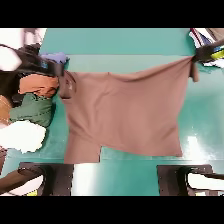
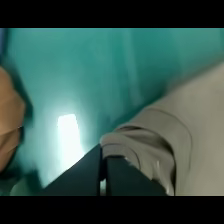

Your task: Fold the shirts.

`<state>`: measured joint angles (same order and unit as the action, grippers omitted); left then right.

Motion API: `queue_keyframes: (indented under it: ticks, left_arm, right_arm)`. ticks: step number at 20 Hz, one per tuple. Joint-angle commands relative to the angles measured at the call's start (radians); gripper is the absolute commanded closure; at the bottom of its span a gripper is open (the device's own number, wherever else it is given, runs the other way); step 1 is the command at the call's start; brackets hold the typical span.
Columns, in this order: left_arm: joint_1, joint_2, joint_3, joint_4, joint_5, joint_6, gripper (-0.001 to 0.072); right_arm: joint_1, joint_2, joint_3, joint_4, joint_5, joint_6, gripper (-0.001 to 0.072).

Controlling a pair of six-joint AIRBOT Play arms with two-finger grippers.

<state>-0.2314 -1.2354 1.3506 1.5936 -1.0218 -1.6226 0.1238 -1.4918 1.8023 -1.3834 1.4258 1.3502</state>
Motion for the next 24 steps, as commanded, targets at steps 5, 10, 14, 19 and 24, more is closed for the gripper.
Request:
queue_keyframes:
  ticks: [5, 10, 14, 19, 24]
  left_arm:
    - [0.128, -0.192, -0.039, -0.033, 0.193, -0.049, 0.0361]
    - [0.272, -0.126, 0.008, -0.130, -0.125, 0.063, 0.0361]
    - [0.362, 0.005, -0.220, -0.300, -0.193, 0.146, 0.0186]
    - [0.362, 0.067, -0.552, -0.459, -0.095, 0.165, 0.0144]
    - [0.362, 0.067, -0.696, -0.590, 0.043, 0.215, 0.0144]
  right_arm:
    - [-0.016, -0.234, 0.077, 0.160, -0.032, 0.002, 0.0334]
    - [-0.148, -0.140, 0.024, 0.445, 0.090, -0.028, 0.0334]
    - [-0.240, 0.064, -0.286, 0.476, 0.085, -0.071, 0.0334]
    - [-0.296, 0.286, -0.612, 0.476, 0.018, -0.099, 0.0334]
    - [-0.298, 0.398, -0.729, 0.475, -0.021, -0.099, 0.0334]
